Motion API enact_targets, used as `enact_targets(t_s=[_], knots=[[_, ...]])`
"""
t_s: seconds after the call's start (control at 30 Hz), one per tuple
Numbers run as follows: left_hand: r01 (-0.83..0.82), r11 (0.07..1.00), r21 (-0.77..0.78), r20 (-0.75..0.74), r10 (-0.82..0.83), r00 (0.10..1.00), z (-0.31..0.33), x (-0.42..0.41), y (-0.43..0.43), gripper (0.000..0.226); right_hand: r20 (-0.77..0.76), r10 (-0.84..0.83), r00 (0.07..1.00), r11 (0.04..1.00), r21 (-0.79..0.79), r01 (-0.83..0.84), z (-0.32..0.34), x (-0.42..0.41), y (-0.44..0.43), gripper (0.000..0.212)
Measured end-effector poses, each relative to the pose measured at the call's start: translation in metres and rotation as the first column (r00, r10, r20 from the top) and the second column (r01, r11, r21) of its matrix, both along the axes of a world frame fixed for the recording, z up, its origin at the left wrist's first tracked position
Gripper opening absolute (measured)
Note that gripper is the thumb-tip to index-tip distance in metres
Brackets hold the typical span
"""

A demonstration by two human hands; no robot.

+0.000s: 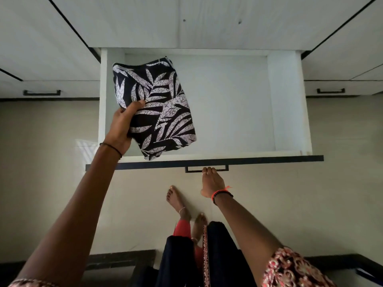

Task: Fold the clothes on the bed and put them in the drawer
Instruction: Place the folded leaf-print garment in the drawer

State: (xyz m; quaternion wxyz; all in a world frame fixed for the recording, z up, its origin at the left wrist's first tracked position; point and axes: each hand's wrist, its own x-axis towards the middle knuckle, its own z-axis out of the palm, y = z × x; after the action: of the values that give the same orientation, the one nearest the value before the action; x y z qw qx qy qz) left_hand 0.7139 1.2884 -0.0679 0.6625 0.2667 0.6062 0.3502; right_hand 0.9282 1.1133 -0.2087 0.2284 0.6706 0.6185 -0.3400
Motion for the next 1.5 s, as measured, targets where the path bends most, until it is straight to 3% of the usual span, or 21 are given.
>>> enact_targets(t_s=[0.1,0.4,0.8,0.97,1.07,1.17,1.23,1.3,1.37,1.5], knots=[[-0.003,1.0,0.009,-0.006,0.003,1.0,0.002,0.001,-0.01,0.058,-0.017,-0.002,1.0,1.0,0.024,0.003,-0.003,0.0,-0.017,0.077],[-0.021,1.0,-0.018,-0.022,0.021,1.0,-0.003,0.017,-0.057,0.045,-0.048,0.011,0.999,0.999,0.052,-0.008,-0.004,-0.001,-0.07,0.081],[-0.005,1.0,-0.007,-0.035,0.005,0.999,-0.005,0.034,-0.079,0.046,-0.049,-0.009,0.999,1.0,0.023,0.01,-0.004,-0.005,-0.094,0.089],[0.01,1.0,-0.008,-0.023,-0.01,1.0,-0.003,0.043,-0.083,0.052,-0.097,-0.068,0.993,0.997,-0.032,0.065,0.002,-0.001,-0.089,0.075],[0.045,0.998,-0.038,0.003,-0.045,0.999,0.004,0.047,-0.084,0.061,-0.197,-0.245,0.949,0.966,-0.137,0.221,0.019,0.001,-0.079,0.053],[0.083,0.993,-0.084,0.046,-0.079,0.996,0.013,0.051,-0.085,0.061,-0.337,-0.436,0.835,0.886,-0.321,0.333,0.038,0.01,-0.062,0.027],[0.11,0.986,-0.126,0.071,-0.101,0.992,0.02,0.054,-0.085,0.062,-0.394,-0.59,0.705,0.788,-0.47,0.397,0.055,0.024,-0.049,0.021],[0.147,0.976,-0.161,0.095,-0.133,0.987,0.026,0.057,-0.085,0.062,-0.421,-0.783,0.458,0.618,-0.608,0.498,0.067,0.039,-0.037,0.026],[0.184,0.966,-0.181,0.14,-0.16,0.977,0.034,0.056,-0.08,0.06,-0.452,-0.875,0.172,0.462,-0.676,0.575,0.079,0.049,-0.014,0.03],[0.259,0.944,-0.203,0.227,-0.212,0.951,0.043,0.048,-0.064,0.057,-0.481,-0.863,-0.156,0.329,-0.769,0.548,0.122,0.041,0.037,0.036]])
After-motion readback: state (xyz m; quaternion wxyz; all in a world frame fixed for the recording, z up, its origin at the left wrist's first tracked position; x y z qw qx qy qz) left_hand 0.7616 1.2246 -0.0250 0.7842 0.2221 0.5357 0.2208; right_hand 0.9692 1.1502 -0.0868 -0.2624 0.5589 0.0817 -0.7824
